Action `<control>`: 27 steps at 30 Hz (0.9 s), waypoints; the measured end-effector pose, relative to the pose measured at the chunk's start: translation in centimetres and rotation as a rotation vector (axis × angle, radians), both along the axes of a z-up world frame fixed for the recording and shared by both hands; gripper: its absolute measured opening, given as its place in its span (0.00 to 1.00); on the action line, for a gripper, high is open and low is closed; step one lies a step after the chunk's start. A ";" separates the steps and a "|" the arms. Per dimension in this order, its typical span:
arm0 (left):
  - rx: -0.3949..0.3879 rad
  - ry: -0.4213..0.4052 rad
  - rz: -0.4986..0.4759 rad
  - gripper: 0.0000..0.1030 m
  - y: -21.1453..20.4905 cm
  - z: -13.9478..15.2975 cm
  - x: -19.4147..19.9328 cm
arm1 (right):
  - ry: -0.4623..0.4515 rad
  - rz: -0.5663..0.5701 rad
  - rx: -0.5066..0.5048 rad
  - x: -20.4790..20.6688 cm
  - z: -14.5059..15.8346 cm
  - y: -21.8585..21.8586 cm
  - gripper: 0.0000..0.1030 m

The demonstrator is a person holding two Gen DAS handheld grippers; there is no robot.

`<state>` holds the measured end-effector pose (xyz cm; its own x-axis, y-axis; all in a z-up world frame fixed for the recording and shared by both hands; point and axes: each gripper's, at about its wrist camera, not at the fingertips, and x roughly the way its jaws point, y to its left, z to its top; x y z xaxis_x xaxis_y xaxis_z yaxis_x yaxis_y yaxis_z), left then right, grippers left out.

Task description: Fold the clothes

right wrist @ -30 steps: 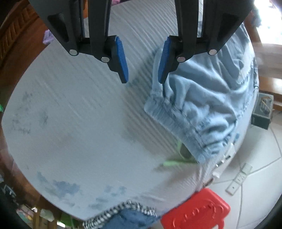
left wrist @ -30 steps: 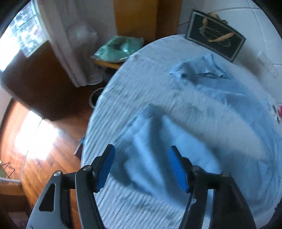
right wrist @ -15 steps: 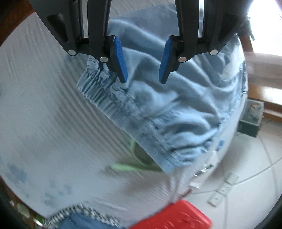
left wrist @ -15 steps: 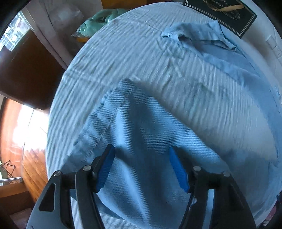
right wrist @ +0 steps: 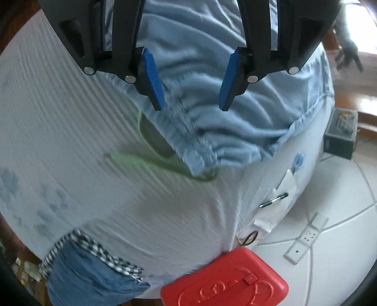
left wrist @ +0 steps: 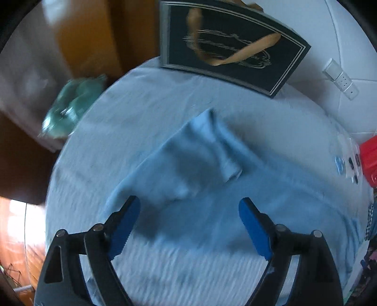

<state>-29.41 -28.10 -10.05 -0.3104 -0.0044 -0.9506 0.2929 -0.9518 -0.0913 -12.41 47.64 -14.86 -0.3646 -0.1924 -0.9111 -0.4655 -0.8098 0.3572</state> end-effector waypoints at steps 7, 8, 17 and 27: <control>-0.055 -0.097 -0.095 0.84 3.2 -3.9 -5.8 | -0.042 -0.001 0.031 -3.8 -0.1 0.2 0.46; -0.050 -0.095 -0.101 0.84 3.4 -4.4 -6.1 | -0.043 -0.004 0.030 -4.2 -0.2 0.3 0.46; -0.051 -0.162 -0.129 0.71 3.6 -8.6 -5.8 | -0.105 -0.003 0.065 -8.8 -1.5 0.7 0.73; -0.393 -0.048 -0.187 0.06 1.6 -2.2 -1.7 | -0.095 0.098 0.085 -9.3 -2.9 -1.7 0.24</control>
<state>-31.14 -26.53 -12.28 -0.2955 -0.3168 -0.9013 0.1074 -0.9484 0.2982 -21.75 45.92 -17.74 -0.2590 -0.1439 -0.9551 -0.4111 -0.8784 0.2438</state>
